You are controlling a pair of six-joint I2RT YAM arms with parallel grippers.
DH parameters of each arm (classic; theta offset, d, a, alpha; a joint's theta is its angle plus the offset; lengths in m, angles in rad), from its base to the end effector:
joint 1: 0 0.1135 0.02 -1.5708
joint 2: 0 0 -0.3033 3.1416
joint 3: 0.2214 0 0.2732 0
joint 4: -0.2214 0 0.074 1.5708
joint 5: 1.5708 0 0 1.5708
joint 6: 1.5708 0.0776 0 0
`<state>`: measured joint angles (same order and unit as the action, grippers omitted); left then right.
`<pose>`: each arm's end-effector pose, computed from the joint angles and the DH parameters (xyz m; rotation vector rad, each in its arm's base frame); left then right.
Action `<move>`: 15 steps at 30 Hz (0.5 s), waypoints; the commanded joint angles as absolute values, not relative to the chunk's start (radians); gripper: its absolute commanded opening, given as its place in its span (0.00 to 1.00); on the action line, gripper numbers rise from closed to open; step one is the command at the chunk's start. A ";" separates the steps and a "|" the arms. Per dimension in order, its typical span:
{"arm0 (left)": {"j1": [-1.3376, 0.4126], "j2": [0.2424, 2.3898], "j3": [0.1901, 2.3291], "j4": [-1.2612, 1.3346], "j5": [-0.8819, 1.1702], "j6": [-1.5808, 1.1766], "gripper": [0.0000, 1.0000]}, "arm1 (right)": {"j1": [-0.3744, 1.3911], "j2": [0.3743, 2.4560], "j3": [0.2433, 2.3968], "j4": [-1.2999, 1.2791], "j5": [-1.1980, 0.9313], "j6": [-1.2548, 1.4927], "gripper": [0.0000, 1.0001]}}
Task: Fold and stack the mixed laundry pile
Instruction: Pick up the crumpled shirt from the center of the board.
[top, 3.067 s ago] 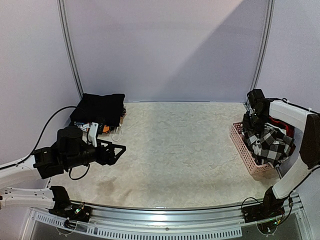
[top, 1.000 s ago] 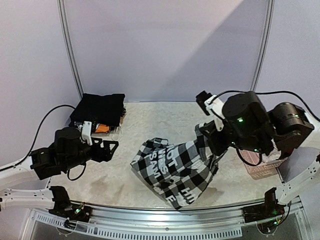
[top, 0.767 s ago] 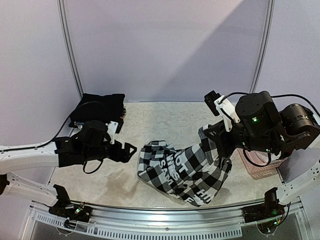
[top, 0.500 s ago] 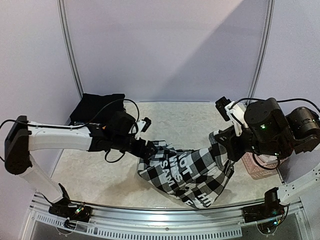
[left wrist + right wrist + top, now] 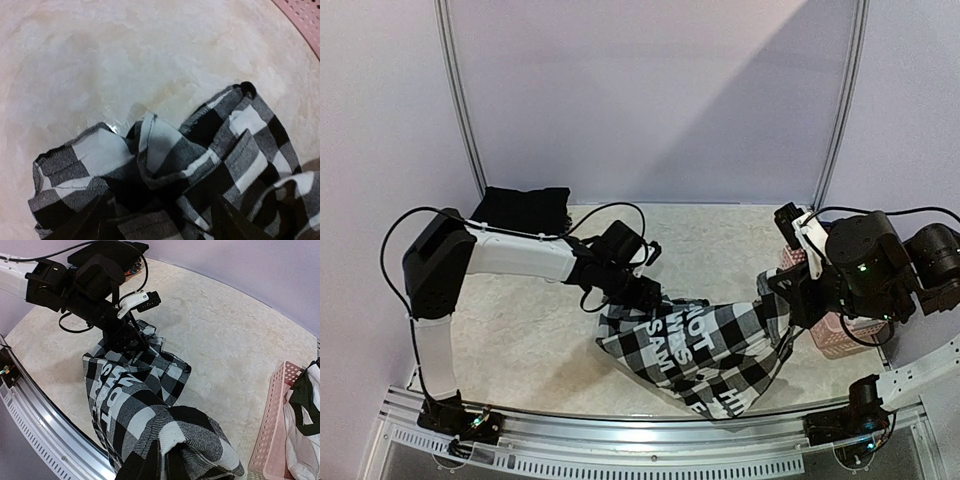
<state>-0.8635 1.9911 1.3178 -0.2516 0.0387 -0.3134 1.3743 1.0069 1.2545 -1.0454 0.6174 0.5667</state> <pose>0.3101 -0.3674 0.1501 0.7158 2.4751 -0.5201 0.0826 0.1849 0.3951 -0.6009 2.1320 0.3420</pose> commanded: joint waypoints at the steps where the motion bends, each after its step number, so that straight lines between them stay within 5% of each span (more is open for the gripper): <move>1: -0.882 2.071 1.383 -0.337 -0.087 -0.315 0.74 | 1.380 0.969 1.233 -1.061 0.637 0.609 0.00; 6: -0.895 2.133 1.420 -0.356 -0.189 -0.326 0.70 | 1.378 0.972 1.220 -1.068 0.628 0.622 0.00; 13: -0.908 2.102 1.372 -0.262 -0.218 -0.303 0.01 | 1.379 0.966 1.234 -1.071 0.665 0.640 0.00; 15: -0.908 2.075 1.353 -0.250 -0.241 -0.302 0.00 | 1.379 0.952 1.233 -1.071 0.691 0.647 0.00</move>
<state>-0.9001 2.1193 1.3922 -0.2844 -0.1856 -0.3107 1.3743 0.9771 1.2308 -1.0557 0.6308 0.6209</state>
